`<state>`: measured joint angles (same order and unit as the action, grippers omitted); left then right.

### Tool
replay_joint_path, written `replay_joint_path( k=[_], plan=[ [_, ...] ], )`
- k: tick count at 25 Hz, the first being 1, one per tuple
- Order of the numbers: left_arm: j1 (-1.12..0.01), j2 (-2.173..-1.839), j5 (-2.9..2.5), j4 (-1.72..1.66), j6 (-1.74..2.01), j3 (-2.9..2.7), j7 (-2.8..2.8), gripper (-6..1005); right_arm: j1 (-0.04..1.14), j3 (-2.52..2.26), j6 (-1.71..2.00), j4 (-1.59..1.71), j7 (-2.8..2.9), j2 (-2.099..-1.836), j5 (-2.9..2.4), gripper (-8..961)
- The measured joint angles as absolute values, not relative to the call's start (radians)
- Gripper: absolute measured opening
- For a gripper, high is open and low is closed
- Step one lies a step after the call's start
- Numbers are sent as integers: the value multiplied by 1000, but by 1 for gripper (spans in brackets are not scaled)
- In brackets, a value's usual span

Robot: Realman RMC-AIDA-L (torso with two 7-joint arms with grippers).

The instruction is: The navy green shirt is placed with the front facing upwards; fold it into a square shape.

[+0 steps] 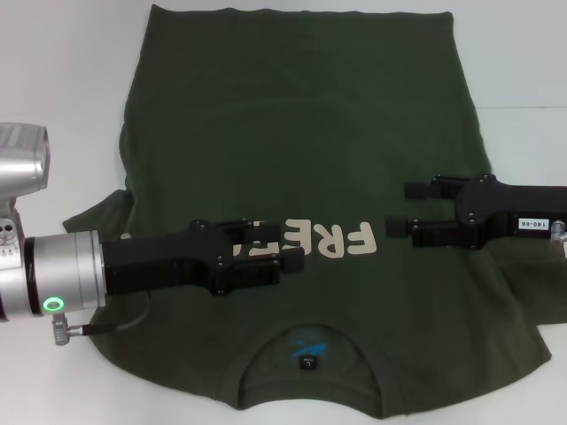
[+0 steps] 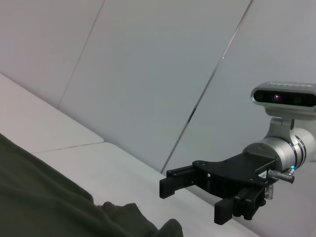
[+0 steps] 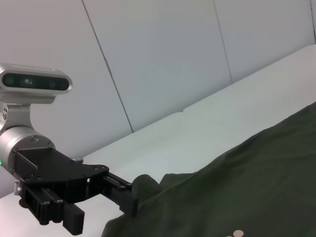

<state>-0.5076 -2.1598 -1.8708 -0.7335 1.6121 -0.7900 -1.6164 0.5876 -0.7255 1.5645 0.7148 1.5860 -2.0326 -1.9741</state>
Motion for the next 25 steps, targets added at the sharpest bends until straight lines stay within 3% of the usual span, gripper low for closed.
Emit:
replay_joint_path(
  k=[15, 25],
  plan=[
    [-508, -2158, -1868, -736, 1602, -788, -1616, 689, 590, -724, 1556, 715, 1586, -2037, -1969, 895],
    [-475, -2157, -1867, -735, 1421, -650, -1647, 686, 588, -724, 1533, 713, 1596, -2054, -1933, 895]
  ],
)
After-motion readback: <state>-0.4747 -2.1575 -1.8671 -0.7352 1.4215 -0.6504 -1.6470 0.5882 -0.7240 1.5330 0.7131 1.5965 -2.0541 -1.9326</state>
